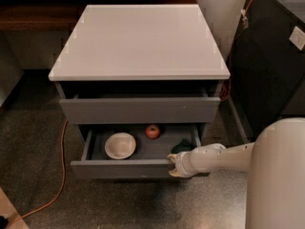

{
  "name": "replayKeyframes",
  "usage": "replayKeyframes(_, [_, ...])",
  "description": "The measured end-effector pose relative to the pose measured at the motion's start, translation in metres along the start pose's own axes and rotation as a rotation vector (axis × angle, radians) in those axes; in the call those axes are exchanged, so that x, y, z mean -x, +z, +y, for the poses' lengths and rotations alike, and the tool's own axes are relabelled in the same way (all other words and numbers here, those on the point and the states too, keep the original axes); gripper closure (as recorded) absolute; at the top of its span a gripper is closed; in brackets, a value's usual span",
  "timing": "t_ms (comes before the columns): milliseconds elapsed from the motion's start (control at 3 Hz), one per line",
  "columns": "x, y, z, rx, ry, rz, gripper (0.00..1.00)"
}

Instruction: Pick apple from middle drawer and place on counter

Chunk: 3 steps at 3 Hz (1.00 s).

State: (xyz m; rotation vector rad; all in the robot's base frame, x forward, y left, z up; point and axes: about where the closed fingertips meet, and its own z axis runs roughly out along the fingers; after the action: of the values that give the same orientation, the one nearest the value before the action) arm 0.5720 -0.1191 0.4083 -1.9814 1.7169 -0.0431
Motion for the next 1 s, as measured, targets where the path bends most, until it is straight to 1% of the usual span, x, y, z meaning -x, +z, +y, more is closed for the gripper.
replayKeyframes(333, [0.0,0.0,0.0,0.0,0.0,0.0,0.3])
replayKeyframes(667, [-0.002,0.0,0.003,0.006,-0.006,0.002,0.01])
replayKeyframes(1000, [-0.029,-0.008,0.049,0.099,-0.104,0.028,0.22])
